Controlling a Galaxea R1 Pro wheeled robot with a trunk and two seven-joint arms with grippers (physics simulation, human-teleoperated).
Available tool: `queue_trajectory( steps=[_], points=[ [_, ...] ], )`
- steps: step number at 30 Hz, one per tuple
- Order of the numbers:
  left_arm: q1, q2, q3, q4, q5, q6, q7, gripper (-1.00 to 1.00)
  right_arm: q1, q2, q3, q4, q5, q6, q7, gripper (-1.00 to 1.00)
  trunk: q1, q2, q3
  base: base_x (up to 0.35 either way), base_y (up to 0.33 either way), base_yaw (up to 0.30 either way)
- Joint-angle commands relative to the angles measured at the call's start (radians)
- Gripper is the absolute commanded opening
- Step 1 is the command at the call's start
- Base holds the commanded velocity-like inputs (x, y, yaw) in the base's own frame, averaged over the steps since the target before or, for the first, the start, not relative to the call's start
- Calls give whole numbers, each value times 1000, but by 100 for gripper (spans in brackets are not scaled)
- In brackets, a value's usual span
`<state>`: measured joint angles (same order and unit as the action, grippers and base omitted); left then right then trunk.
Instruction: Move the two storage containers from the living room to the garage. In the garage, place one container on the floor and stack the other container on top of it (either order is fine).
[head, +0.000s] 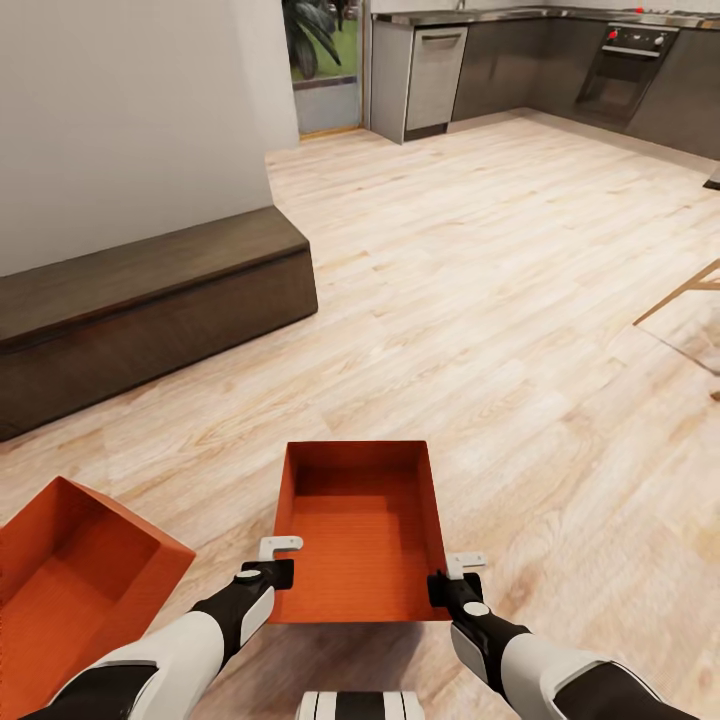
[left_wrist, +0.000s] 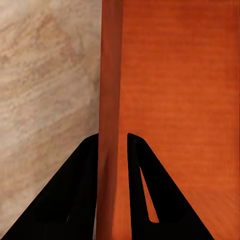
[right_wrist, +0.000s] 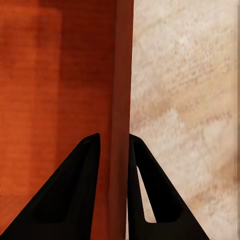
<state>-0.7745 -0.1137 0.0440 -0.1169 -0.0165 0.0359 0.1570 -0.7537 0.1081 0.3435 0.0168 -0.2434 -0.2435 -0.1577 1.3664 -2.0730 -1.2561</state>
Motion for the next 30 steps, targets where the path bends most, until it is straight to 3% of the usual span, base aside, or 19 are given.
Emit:
queue_trajectory(
  steps=[1, 30],
  points=[
    [0, 0, 11, -3, -13, 5, 10, -100, -1, -1, -9, 3, -21, -7, -5, -100, -4, 7, 3, 0, 0, 0],
    [0, 5, 12, -1, -11, 4, 10, -100, 0, 0, -10, 3, -22, -7, -5, -100, -115, 210, 94, 0, 0, 0]
  ],
)
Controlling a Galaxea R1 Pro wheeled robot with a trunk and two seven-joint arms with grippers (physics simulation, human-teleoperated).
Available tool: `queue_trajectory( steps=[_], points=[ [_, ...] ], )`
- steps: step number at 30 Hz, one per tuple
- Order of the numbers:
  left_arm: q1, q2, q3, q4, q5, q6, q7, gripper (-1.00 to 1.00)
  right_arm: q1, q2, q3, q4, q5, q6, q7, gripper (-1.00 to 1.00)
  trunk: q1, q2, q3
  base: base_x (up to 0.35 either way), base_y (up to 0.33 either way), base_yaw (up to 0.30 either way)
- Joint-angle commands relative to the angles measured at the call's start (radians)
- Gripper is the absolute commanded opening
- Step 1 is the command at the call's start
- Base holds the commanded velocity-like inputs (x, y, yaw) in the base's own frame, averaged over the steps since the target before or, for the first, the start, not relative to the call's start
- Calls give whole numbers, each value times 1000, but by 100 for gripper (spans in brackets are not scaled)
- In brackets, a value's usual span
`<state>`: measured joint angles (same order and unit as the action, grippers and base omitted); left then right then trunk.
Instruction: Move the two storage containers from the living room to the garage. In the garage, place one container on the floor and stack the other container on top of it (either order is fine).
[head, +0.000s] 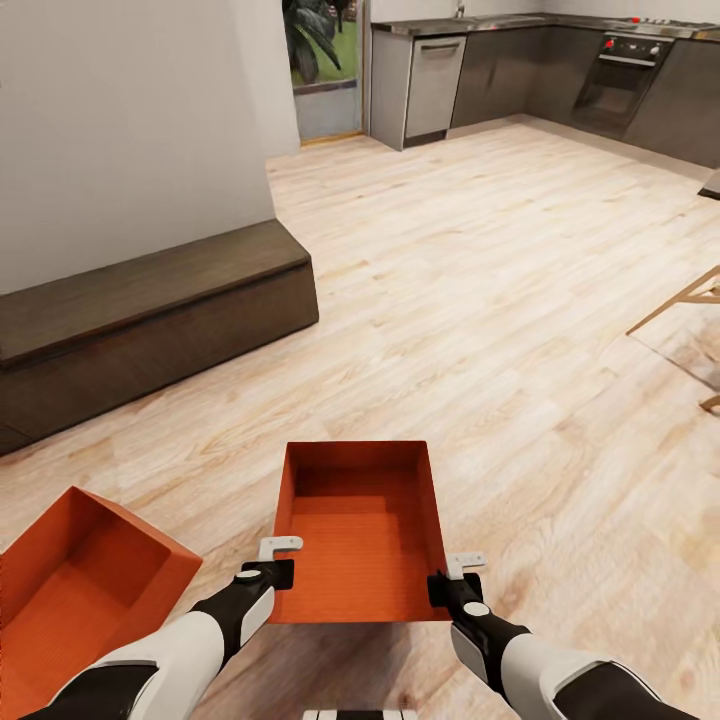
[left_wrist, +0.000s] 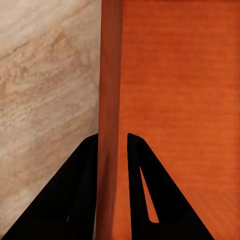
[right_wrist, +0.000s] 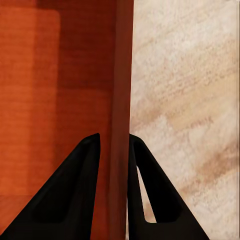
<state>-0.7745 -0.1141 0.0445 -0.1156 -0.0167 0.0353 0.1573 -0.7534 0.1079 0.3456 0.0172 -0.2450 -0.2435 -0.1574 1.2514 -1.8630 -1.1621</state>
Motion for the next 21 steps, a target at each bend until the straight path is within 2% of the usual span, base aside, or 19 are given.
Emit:
queue_trajectory(
  steps=[1, 21],
  points=[
    [0, 5, 11, -3, -11, 5, 10, -100, -1, 0, -11, 3, -20, -6, -5, -100, -4, 7, 3, 0, 0, 0],
    [0, 5, 12, -3, -11, 5, 10, -100, -1, -1, -11, 3, -20, 0, -5, -100, -81, 147, 65, 0, 0, 0]
  ],
)
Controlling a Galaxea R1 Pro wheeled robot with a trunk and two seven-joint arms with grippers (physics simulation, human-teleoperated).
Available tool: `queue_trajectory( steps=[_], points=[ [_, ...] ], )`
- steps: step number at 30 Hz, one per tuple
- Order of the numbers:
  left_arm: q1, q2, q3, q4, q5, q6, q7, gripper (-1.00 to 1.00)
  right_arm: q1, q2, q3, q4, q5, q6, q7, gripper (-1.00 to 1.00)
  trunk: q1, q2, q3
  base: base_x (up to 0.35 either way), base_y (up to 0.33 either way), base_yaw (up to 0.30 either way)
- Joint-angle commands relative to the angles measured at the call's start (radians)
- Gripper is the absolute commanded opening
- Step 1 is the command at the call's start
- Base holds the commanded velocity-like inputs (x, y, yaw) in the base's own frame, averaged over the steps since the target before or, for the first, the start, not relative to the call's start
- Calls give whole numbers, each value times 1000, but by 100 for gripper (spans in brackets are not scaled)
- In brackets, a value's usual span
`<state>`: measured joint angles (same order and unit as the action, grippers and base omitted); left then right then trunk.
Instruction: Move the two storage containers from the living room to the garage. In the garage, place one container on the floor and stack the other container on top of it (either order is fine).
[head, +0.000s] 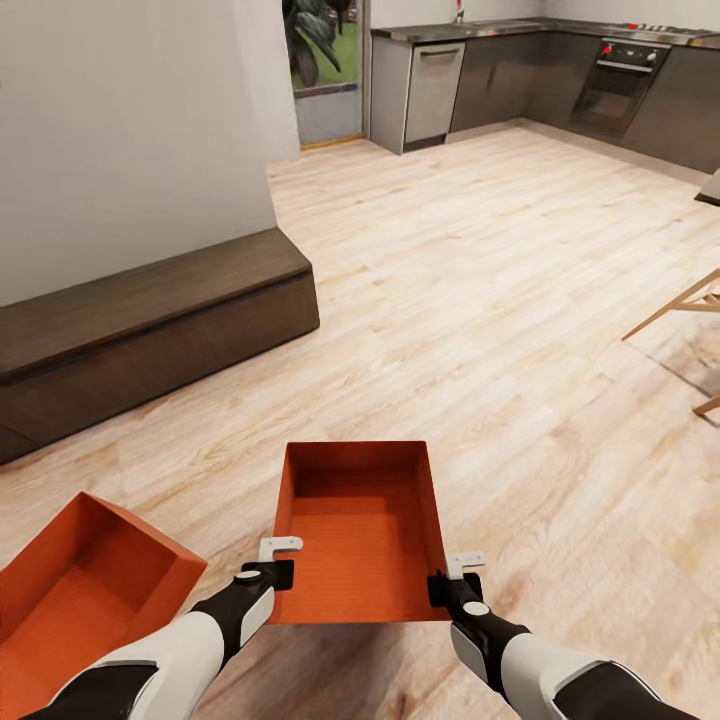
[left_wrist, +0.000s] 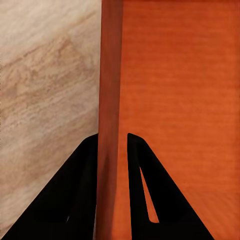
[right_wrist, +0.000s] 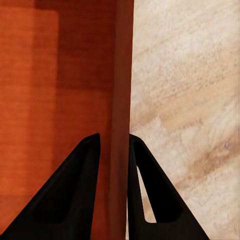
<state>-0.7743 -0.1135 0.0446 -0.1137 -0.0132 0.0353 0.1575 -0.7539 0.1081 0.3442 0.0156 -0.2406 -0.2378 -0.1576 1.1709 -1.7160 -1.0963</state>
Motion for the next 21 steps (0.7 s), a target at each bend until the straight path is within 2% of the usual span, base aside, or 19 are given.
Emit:
queue_trajectory(
  steps=[1, 14, 21],
  points=[
    [0, 5, 12, -4, -14, 5, 10, -100, 0, -1, -10, 4, -25, -6, -5, -100, -4, 7, 3, 0, 0, 0],
    [0, 6, 12, 1, -14, 5, 10, -100, 0, 0, -11, 4, -31, -11, -5, -100, -54, 98, 43, 0, 0, 0],
    [0, 8, 12, 3, 3, 5, 10, -100, 0, 2, -11, 4, -32, -12, -5, -100, -81, 147, 65, 0, 0, 0]
  ],
)
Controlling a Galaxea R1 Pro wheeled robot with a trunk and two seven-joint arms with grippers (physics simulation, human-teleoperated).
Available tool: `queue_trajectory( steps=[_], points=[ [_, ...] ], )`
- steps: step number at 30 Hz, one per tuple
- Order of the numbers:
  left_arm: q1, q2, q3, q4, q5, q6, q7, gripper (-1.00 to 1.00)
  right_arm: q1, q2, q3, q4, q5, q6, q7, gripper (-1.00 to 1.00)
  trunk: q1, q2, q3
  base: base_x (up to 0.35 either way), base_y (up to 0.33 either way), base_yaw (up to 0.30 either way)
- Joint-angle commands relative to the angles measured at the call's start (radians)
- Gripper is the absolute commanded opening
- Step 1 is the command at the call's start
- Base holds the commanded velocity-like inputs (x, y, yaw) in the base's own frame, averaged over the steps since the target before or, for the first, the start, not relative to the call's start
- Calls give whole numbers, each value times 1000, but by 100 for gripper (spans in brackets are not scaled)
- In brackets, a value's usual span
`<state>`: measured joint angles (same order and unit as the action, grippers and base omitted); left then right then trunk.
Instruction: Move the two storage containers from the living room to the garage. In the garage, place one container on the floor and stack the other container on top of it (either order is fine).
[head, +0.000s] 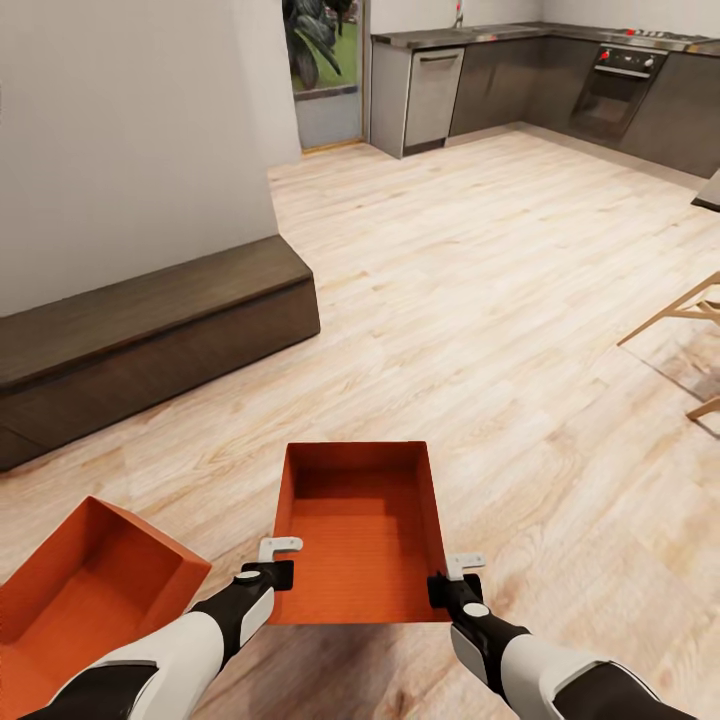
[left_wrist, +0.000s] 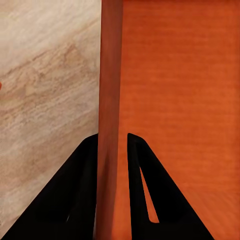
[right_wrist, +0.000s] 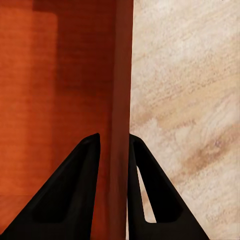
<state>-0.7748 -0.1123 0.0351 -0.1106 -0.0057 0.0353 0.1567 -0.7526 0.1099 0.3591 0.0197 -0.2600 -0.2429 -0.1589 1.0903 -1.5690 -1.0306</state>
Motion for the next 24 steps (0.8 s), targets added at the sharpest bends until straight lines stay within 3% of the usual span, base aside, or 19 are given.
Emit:
queue_trajectory(
  steps=[1, 24],
  points=[
    [0, 6, 22, 3, -2, 5, 10, -100, 1, 1, -26, 1, -13, -7, -4, -100, -4, 7, 3, 0, 0, 0],
    [0, 9, 21, 21, -2, 5, 9, -100, 19, -3, -26, 0, -13, -7, -4, -100, -92, 168, 75, 0, 0, 0]
  ],
)
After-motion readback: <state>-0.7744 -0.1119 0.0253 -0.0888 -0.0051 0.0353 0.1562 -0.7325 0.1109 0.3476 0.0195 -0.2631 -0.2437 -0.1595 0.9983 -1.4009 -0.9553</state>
